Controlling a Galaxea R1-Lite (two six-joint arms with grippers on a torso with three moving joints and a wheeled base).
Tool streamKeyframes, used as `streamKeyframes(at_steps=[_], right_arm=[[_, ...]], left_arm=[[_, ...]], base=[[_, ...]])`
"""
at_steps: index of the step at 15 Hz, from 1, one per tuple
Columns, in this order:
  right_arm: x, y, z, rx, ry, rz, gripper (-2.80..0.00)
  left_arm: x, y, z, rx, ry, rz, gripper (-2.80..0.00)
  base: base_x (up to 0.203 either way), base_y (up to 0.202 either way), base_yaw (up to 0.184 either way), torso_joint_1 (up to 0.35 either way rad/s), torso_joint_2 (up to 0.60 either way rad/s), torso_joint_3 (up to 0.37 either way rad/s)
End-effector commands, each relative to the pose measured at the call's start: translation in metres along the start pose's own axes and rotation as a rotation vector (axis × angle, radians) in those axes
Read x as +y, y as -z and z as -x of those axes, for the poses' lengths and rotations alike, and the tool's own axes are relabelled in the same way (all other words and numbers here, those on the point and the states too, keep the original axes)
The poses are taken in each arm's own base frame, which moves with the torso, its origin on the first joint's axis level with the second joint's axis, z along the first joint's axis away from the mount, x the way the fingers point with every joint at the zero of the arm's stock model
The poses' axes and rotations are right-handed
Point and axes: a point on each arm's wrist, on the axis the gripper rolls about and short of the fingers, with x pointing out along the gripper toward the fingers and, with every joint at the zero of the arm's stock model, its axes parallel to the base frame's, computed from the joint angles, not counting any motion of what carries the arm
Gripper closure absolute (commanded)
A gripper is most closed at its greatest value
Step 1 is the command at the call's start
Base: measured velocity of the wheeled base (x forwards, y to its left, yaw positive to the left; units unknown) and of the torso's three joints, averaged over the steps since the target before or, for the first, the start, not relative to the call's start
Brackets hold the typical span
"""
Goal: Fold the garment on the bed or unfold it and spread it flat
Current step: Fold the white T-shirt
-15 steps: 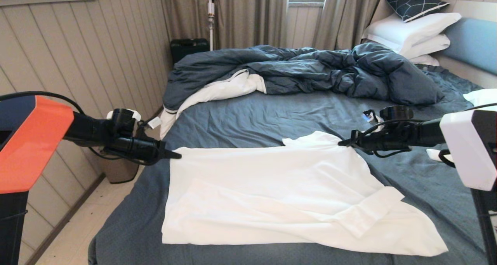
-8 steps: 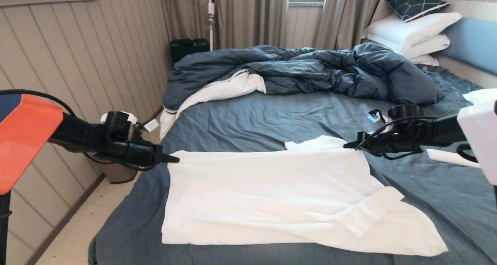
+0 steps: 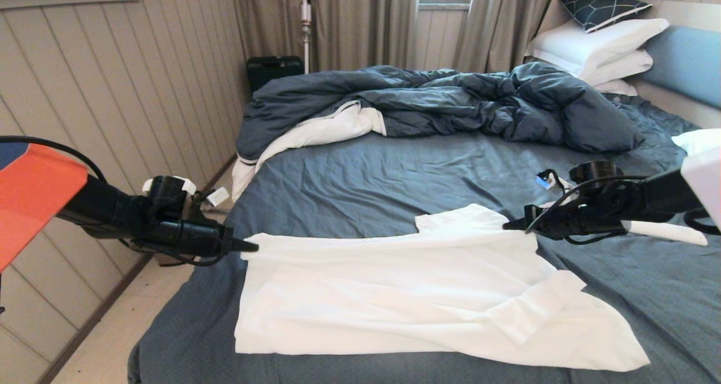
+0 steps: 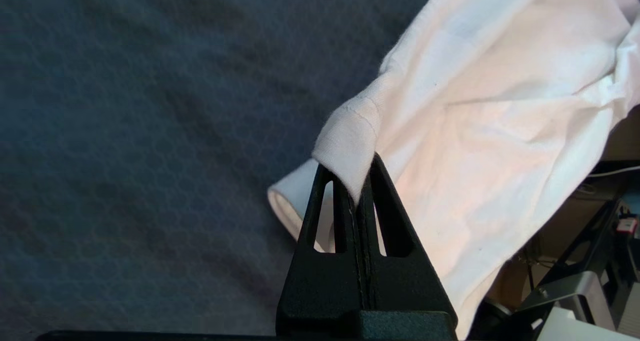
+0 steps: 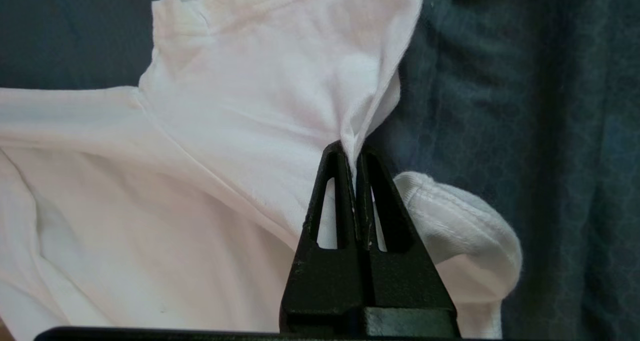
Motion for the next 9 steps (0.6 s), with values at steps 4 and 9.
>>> streamKeyframes(at_steps=[4, 9], right_arm=[[0.000, 0.014, 0.012, 0.001, 0.008, -0.002, 0.00], [0.011, 0.023, 0.032, -0.009, 0.010, 0.035, 0.00]], left_arm=[[-0.005, 0.009, 0.004, 0.015, 0.007, 0.002, 0.00], [-0.016, 0.020, 0.014, 0.022, 0.008, -0.002, 0.00]], base=[[0.000, 0.000, 0.000, 0.000, 0.00, 0.000], [0.000, 0.000, 0.000, 0.000, 0.00, 0.000]])
